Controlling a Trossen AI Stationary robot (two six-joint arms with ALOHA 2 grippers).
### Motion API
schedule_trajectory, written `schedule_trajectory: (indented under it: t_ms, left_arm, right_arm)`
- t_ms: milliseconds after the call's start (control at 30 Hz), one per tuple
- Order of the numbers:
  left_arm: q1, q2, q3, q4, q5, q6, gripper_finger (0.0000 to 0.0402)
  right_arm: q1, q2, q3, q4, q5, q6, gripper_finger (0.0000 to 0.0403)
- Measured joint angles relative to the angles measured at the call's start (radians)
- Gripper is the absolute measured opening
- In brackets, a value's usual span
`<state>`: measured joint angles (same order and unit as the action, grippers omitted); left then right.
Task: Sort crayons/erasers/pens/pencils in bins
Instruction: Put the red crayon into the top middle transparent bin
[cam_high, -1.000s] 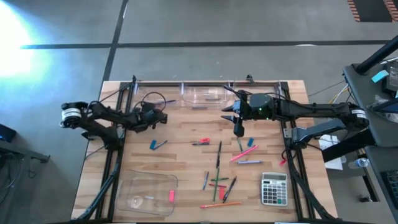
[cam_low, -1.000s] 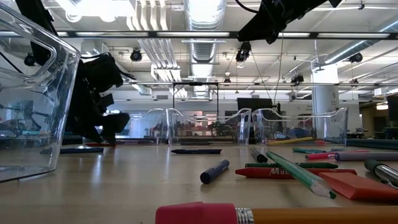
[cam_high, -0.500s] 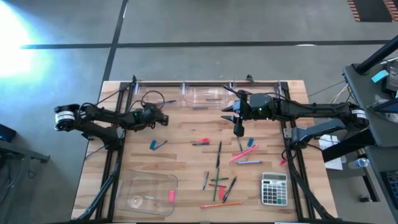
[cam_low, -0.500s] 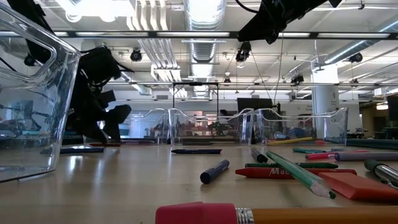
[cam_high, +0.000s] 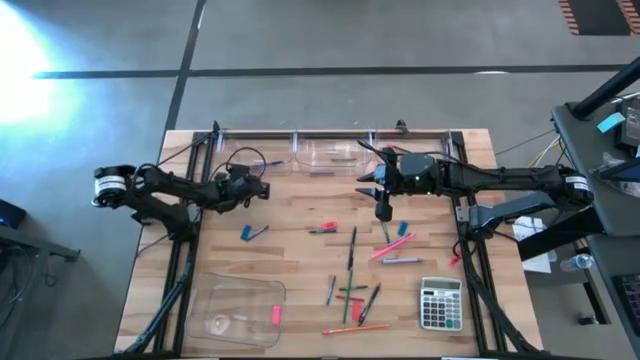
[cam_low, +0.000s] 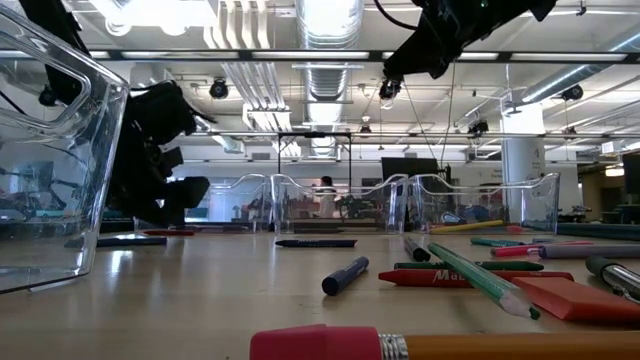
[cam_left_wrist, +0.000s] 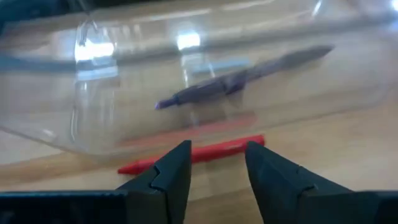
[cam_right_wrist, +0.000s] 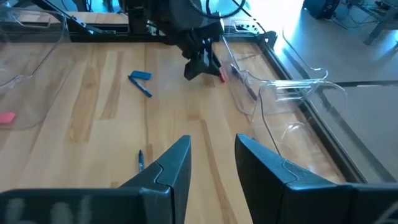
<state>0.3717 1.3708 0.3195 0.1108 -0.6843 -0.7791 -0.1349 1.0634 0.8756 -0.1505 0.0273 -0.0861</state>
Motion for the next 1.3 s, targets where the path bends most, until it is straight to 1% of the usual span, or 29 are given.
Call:
schedule_trajectory:
  t_ms: [167, 267, 433, 600, 633, 700, 833, 900, 1100, 1300]
  left_arm:
    - [-0.002, 0.086, 0.0, 0.086, -0.017, -0.001, 0.0113]
    - [-0.002, 0.112, 0.003, 0.131, -0.002, -0.002, 0.0107]
    - [-0.035, 0.102, 0.002, 0.129, 0.039, -0.022, 0.0106]
    - [-0.09, 0.049, 0.001, 0.121, 0.109, -0.046, 0.0106]
    - [-0.097, 0.036, 0.001, 0.122, 0.11, -0.048, 0.0106]
    - [-0.103, 0.015, 0.001, 0.124, 0.084, -0.045, 0.0106]
    - [-0.102, 0.006, 0.001, 0.117, -0.048, -0.026, 0.0106]
    - [-0.092, 0.013, 0.001, 0.118, -0.088, -0.023, 0.0106]
    - [-0.068, 0.055, 0.001, 0.118, -0.148, -0.023, 0.0106]
    - [-0.059, 0.109, 0.001, 0.161, -0.165, -0.026, 0.0106]
  right_arm:
    - [0.0, 0.0, -0.016, 0.026, 0.0, -0.001, 0.0116]
    - [0.0, 0.0, -0.016, 0.027, 0.0, -0.001, 0.0116]
    - [0.0, 0.0, -0.016, 0.026, 0.0, -0.003, 0.0116]
    - [0.0, 0.0, -0.016, 0.026, 0.0, -0.003, 0.0116]
    - [0.0, 0.0, -0.016, 0.026, 0.0, -0.003, 0.0116]
    - [0.0, 0.0, -0.016, 0.026, 0.0, -0.003, 0.0116]
    - [0.0, 0.0, -0.016, 0.026, 0.0, -0.003, 0.0116]
    - [0.0, 0.0, -0.016, 0.026, 0.0, -0.002, 0.0116]
    - [0.0, 0.0, -0.016, 0.03, 0.0, -0.002, 0.0116]
    - [0.0, 0.0, -0.016, 0.03, 0.0, -0.001, 0.0116]
